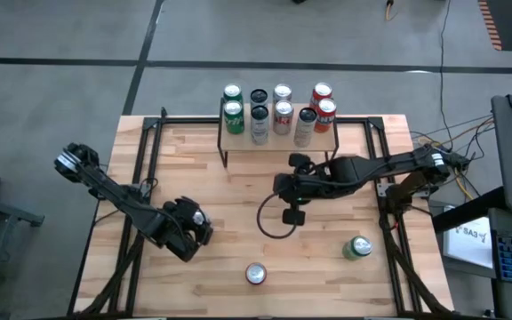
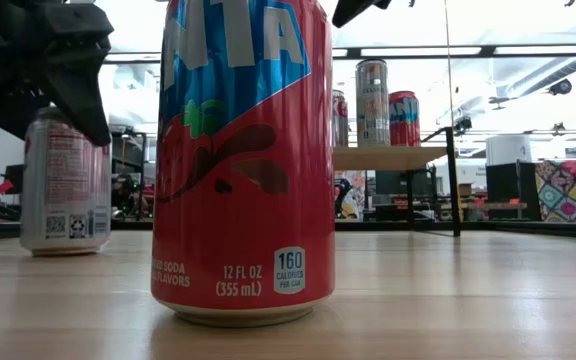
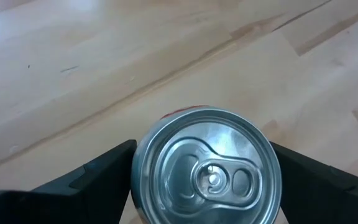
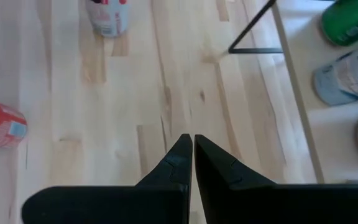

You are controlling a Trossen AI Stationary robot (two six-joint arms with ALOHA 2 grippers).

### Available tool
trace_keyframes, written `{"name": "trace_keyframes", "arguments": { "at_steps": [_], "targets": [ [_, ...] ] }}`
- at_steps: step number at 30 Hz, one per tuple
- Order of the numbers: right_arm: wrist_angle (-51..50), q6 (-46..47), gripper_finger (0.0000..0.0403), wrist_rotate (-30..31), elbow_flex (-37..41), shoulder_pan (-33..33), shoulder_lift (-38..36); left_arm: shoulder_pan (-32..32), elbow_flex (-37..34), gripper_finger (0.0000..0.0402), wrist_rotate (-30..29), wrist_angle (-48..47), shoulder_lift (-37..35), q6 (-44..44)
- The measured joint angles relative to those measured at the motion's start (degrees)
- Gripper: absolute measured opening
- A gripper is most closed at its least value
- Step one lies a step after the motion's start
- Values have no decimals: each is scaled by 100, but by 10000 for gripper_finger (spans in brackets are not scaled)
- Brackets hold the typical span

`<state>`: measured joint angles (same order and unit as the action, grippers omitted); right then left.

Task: Place canned beverage on shelf
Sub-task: Put the white red soda can on the shelf aligned with the other white red soda cans

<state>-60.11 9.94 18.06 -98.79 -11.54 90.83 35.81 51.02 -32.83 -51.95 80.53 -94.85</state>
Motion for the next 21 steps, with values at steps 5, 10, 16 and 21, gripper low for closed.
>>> {"name": "trace_keyframes", "arguments": {
  "at_steps": [5, 10, 16, 21],
  "targets": [
    [186, -1, 9, -4, 233, -66, 0, -7, 122, 322, 92, -20, 88, 55],
    [318, 13, 9, 1, 442, -93, 0, -4, 242, 322, 148, -17, 190, 159],
    [555, 32, 9, -1, 685, -139, 0, 0, 276, 326, 141, -8, 276, 140],
    [589, 102, 9, 4, 722, -221, 2, 0, 276, 338, 172, -12, 352, 62]
  ]
}}
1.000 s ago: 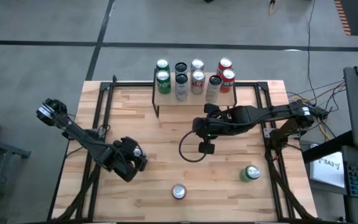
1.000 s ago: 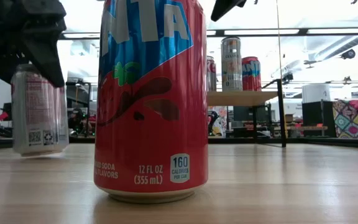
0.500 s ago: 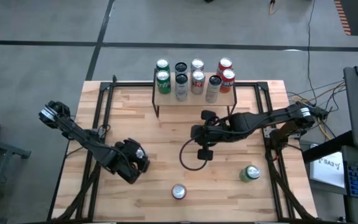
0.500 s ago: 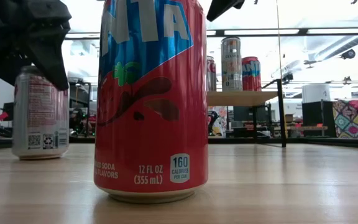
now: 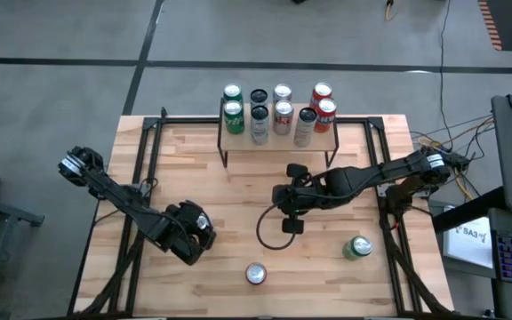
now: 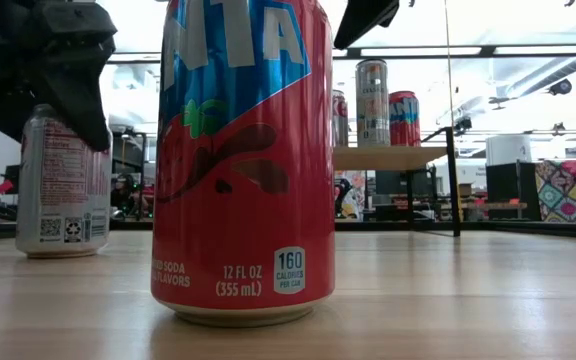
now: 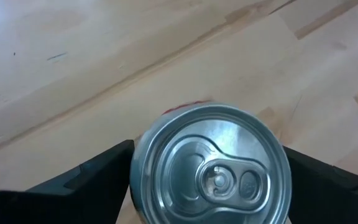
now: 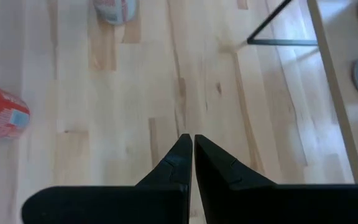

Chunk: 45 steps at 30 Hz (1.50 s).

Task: Place canned beverage on shelf
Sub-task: Put the white red soda can on the shelf aligned with the other white red soda cans

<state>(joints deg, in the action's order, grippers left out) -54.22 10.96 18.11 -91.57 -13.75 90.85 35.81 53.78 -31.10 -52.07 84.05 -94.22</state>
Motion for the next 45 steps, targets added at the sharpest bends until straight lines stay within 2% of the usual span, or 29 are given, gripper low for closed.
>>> {"name": "trace_keyframes", "arguments": {
  "at_steps": [9, 15, 25, 28, 35, 41, 45],
  "targets": [
    [769, -187, 9, -2, 175, -238, 0, 0, 1, 345, -103, -5, -53, 133],
    [1300, -297, 9, -2, 521, -254, 0, 0, 281, 345, -126, -120, -72, 692],
    [2520, -919, 9, 143, 1053, -252, 0, 53, 1099, 346, -349, -1352, -74, 1268],
    [3395, -1125, 9, 142, 1436, -250, 0, 266, 1255, 346, -216, -1352, -74, 1661],
    [5333, -1203, 9, 140, 2256, -248, 7, 1031, 1442, 344, 93, -1823, -81, 1732],
    [5892, -1204, 9, 140, 2481, -248, 9, 1863, 1041, 310, -27, -1768, -31, 1310],
    [5924, -1205, 9, 138, 2483, -248, 11, 2052, 701, 260, -365, -1695, 221, 816]
  ]
}}
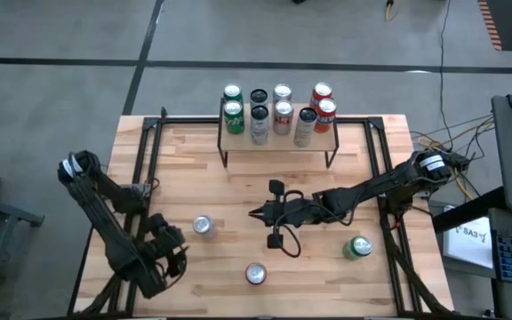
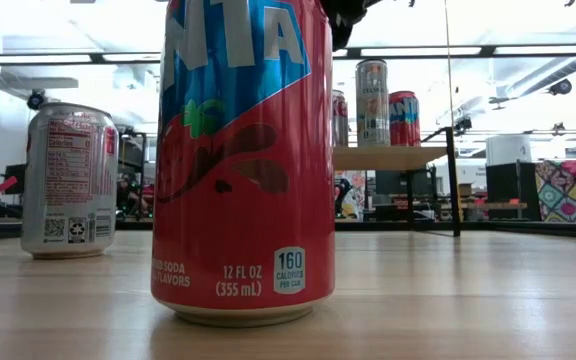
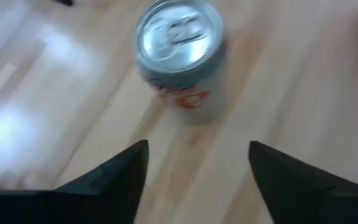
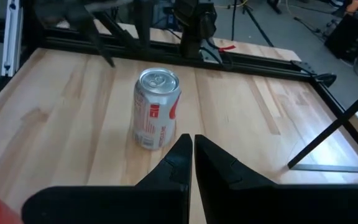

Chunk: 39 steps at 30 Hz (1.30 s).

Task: Place canned beverage on shelf
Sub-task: Put the white red soda can on the shelf aligned with the other white red soda cans

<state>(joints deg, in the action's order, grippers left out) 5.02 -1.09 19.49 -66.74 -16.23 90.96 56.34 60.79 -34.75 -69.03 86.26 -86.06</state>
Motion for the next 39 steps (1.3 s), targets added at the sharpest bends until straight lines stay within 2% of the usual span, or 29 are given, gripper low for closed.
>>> {"name": "trace_keyframes", "arguments": {
  "at_steps": [5, 10, 17, 22, 28, 36, 39],
  "targets": [
    [-6, 1, 9, -1, -8, 0, 2, -49, -235, 171, -336, -74, 513, -439],
    [-18, 22, 9, -4, -9, -2, 2, -127, -248, 87, -435, -278, 986, -1027],
    [-24, 64, 9, -13, 16, -2, 2, -249, -224, 17, -668, -225, 1461, -1711],
    [-22, 136, 9, -15, 38, -2, 2, -380, -17, 2, -1231, 176, 1671, -1622],
    [-18, 263, 9, -22, 146, -4, 2, -652, 529, 0, -1631, 830, 1817, -482],
    [197, 426, 9, -31, 453, -12, 2, -772, 1037, 0, -1772, 745, 1939, 415],
    [549, 495, 9, -61, 617, -24, 2, -768, 1171, 0, -1433, 563, 1926, 656]
  ]
}}
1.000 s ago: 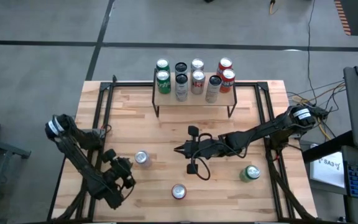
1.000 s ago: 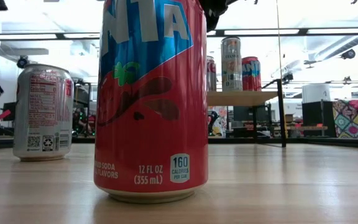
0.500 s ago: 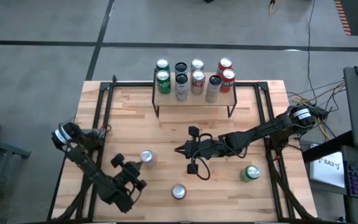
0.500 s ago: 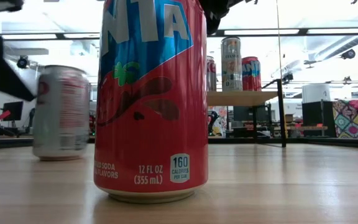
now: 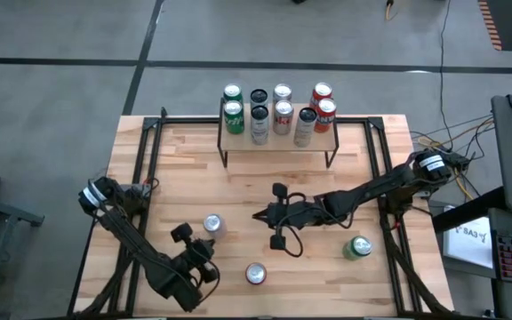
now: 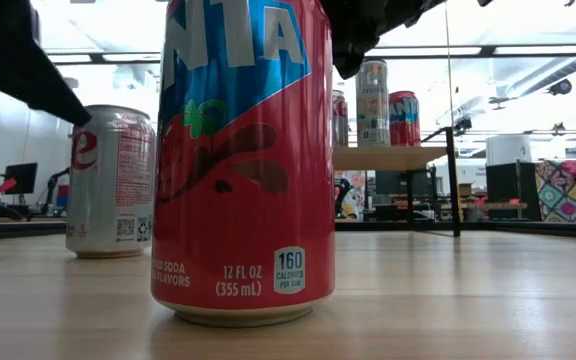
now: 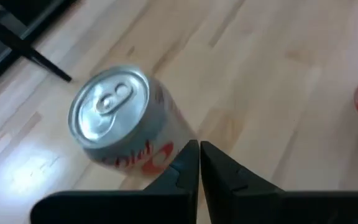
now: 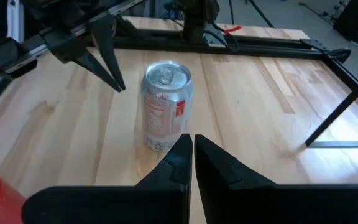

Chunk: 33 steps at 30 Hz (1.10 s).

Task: Place canned beverage on shelf
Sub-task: Put the white red soda can on the shelf aligned with the other white red soda cans

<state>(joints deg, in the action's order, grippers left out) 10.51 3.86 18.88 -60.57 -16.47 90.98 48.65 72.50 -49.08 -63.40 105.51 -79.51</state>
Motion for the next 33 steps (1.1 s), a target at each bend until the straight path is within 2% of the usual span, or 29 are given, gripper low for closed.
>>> {"name": "trace_keyframes", "arguments": {
  "at_steps": [3, 8, 11, 14, 18, 23, 33],
  "targets": [
    [418, -38, 9, -61, 167, -4, 0, 17, 137, 0, 378, -474, -18, 44],
    [1914, -365, 9, -250, 515, -2, 243, 58, -39, 0, 468, -1099, -24, -69],
    [2647, -581, 9, -232, 552, -1, 613, 58, -328, 0, 461, -1104, -24, -243],
    [2855, -526, 9, -213, 347, 76, 970, 58, -604, 0, 447, -1018, -24, -524],
    [2658, -377, 9, -178, -123, 163, 1381, 47, -908, 0, 219, -726, -22, -790],
    [1827, -41, 9, -190, -787, 194, 1743, 45, -1137, 0, -305, -153, -22, -850],
    [771, 140, 9, -42, -1301, 200, 1831, -44, -1190, 0, -1203, 345, 4, -838]
  ]
}}
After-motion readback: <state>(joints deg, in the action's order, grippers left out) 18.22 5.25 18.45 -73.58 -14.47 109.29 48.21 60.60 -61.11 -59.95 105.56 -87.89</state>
